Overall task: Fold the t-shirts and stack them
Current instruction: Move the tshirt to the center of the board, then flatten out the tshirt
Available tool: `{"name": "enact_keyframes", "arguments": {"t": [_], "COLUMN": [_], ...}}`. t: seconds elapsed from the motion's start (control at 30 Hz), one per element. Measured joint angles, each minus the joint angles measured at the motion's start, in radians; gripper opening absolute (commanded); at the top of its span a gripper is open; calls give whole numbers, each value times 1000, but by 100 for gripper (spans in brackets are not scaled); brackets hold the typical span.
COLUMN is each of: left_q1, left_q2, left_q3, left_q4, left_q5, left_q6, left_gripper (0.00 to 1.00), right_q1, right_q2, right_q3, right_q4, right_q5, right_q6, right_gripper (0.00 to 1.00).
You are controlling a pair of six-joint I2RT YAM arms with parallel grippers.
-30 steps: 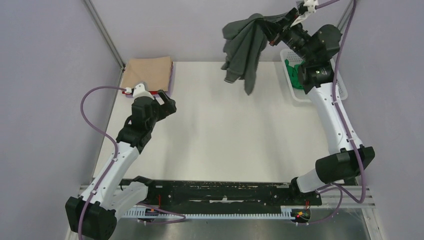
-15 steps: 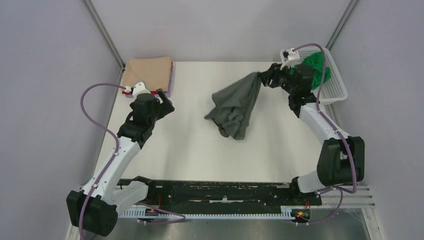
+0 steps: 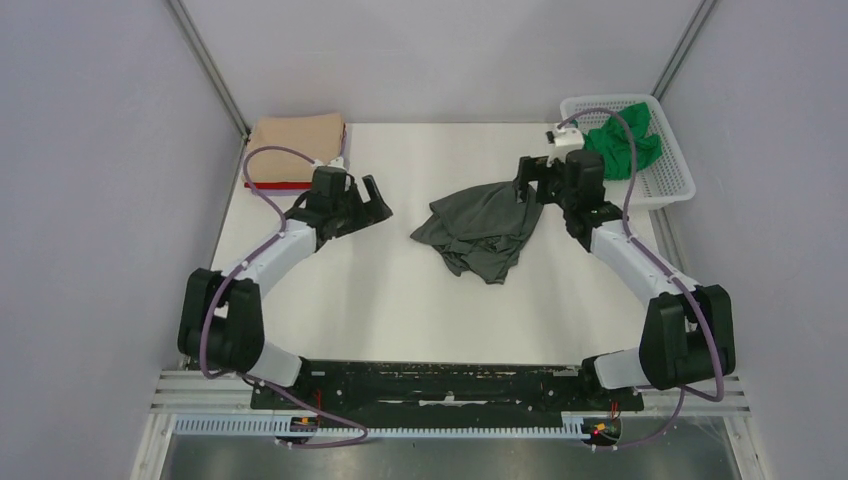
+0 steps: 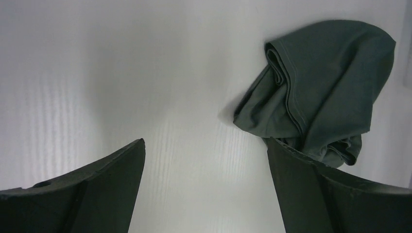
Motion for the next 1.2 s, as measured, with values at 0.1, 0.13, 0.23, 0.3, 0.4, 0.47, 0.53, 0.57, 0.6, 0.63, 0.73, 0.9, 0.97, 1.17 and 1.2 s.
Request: {"name": "enact_keyframes", "arguments": {"t": [0.1,0.13,0.23,0.3,0.4,0.47,0.53,0.57,0.6,0.63,0.73,0.9,0.97,1.17,1.2], "left_q1": [-19,-32,-67,-87,-108,-118,-129,-134,-138,-143,-154,-163,-164,-168,-169], "left_q2": [81,114,200,261,333,363,388,397,406,413,443,509,533,539,534], "left_q3": [2,6,32,60,94,108,123,129,133,140,157,206,222,199,195], "left_q4": [57,69,84,88,92,93,94,95,98,100,125,186,204,224,225], "left_q5": [87,112,157,183,214,232,242,248,253,256,264,281,288,286,284], "left_q6": [-1,-1,-1,-1,-2,-2,-2,-2,-2,-2,-8,-30,-40,-48,-48], "left_gripper": [100,100,99,97,90,84,78,76,71,68,62,41,22,2,2], "right_q1": [92,122,175,189,201,209,214,215,219,221,225,227,227,229,230], "right_q2": [-11,-11,-11,-11,-11,-11,-11,-11,-11,-11,-8,3,8,15,19], "right_q3": [-27,-42,-84,-102,-118,-130,-142,-146,-151,-153,-157,-158,-158,-158,-158], "right_q4": [-6,-12,-55,-89,-109,-115,-119,-124,-129,-132,-135,-135,-136,-137,-137], "right_q5": [3,-3,-13,-9,2,11,15,15,15,14,14,14,14,14,13], "right_q6": [-68,-90,-129,-147,-161,-165,-167,-167,-167,-168,-167,-167,-167,-163,-162], "right_gripper": [98,98,98,98,98,98,98,98,98,98,98,98,98,89,86]}}
